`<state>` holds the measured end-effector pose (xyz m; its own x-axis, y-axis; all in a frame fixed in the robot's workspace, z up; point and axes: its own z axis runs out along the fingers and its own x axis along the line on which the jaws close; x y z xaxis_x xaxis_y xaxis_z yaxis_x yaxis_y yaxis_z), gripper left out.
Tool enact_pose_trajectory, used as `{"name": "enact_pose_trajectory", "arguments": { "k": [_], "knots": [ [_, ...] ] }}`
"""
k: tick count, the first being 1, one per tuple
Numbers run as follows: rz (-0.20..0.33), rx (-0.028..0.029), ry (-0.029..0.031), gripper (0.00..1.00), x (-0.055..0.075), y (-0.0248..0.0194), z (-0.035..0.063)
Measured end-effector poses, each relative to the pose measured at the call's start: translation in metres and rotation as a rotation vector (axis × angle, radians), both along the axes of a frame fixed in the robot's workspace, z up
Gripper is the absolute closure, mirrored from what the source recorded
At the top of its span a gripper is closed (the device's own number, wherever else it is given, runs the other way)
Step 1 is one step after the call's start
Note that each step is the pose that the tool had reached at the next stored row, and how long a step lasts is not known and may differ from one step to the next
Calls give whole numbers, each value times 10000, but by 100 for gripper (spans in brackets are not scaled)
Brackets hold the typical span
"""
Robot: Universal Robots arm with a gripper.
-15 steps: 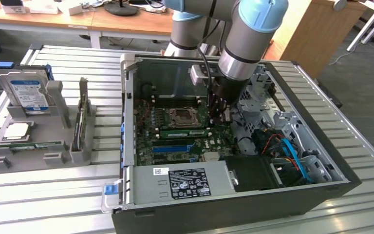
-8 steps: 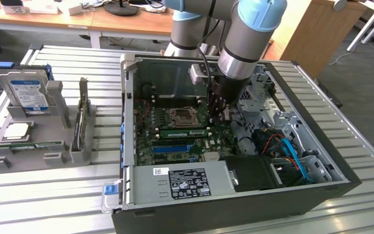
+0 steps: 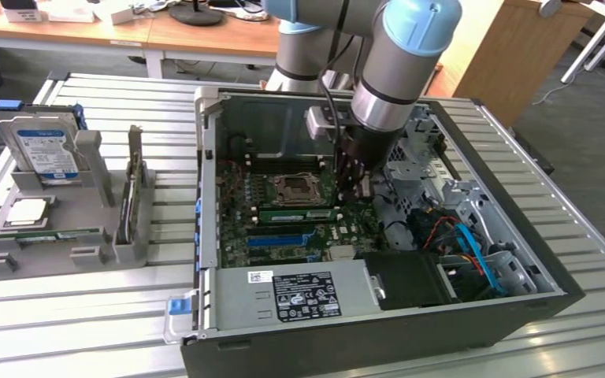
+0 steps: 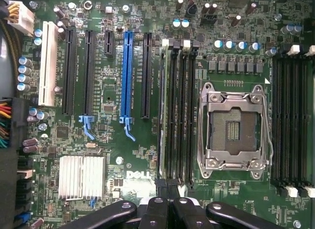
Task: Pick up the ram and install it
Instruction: 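Press down the ram until it locks into place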
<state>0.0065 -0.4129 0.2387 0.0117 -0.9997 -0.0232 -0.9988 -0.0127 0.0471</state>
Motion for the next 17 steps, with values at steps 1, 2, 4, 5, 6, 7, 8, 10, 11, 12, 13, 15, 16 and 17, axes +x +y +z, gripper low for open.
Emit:
{"name": "enact_pose_trajectory", "arguments": {
  "k": [1,2,4,5,6,7,8,10,11,12,13,15,16,17],
  "knots": [
    [0,0,-1,89,0,0,-10],
    [0,0,-1,89,0,0,-18],
    [0,1,-3,89,0,0,-36],
    [0,1,-4,89,0,0,-45],
    [0,1,-5,89,0,0,-53],
    [0,0,-5,89,0,0,-61],
    [0,1,-7,89,0,0,-69],
    [0,-2,-6,89,0,-1,-72],
    [0,-2,-6,89,0,0,-73],
    [0,-1,-6,89,0,0,-73],
    [0,2,-8,89,0,0,-78],
    [0,1,-13,89,0,0,-87],
    [0,1,-14,89,0,0,-92],
    [0,1,-18,89,0,0,-96]
  ]
}}
